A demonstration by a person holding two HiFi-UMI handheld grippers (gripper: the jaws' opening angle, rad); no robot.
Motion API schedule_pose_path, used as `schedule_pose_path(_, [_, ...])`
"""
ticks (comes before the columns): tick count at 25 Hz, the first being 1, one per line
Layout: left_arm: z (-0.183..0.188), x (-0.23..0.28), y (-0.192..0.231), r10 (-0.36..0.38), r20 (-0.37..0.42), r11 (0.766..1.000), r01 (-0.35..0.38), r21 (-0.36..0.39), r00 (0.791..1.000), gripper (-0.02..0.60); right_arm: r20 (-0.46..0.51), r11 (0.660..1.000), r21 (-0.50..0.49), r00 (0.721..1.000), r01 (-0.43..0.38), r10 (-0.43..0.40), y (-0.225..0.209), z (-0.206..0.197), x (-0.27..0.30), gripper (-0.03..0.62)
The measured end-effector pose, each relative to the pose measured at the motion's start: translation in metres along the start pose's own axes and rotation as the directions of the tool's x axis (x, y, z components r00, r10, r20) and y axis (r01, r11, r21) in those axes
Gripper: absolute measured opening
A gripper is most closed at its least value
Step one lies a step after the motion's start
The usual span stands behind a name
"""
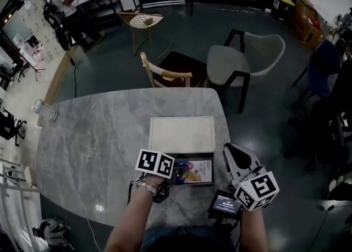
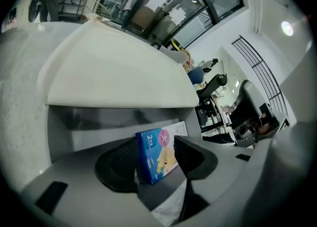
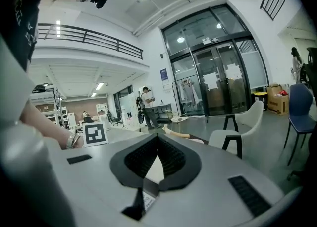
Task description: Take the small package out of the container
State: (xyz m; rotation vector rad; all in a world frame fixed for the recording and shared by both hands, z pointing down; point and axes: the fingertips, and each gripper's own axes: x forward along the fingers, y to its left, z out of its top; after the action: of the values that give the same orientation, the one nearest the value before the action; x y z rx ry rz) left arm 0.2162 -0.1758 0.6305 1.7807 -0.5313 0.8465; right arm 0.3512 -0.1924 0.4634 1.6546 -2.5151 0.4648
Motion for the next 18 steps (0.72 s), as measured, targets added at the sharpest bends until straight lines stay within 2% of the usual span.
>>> schedule_pose_path(3, [-0.003,0.010,0.002,0.009,-0.057,1.000,-0.010,-0.011,0.998,0.235,-0.004,1.000,0.014,1.000,0.004,-0.004,-0.003,-0.003,0.001,0.026])
schedule_pose_path(6, [-0.005,0.015,0.003,0.025,-0.095,1.000,-0.024,0.010,0.995,0.230,-0.001,1.000,0.017,1.000,0.007,-0.007,-0.007,-0.004,0.001,0.026])
schedule_pose_path(12, [-0.005,0.014,0.005,-0.003,-0.115,1.000,0.003,-0.005,0.993,0.218,0.004,0.999,0.040,1.000,0.029,-0.029,-0.011,-0.008,0.000,0.026])
schedule_pose_path(14, [-0.006,0.013,0.004,0.002,-0.119,1.000,0.000,0.020,0.993,0.218,0.002,0.999,0.039,1.000,0.031,-0.031,-0.011,-0.008,-0.002,0.026])
schedule_pose_path(18, [-0.006,0.003,-0.005,0.027,-0.108,0.993,-0.014,0.120,0.994,0.218,0.003,0.998,0.045,0.999,0.046,-0.046,-0.011,-0.005,-0.009,0.026])
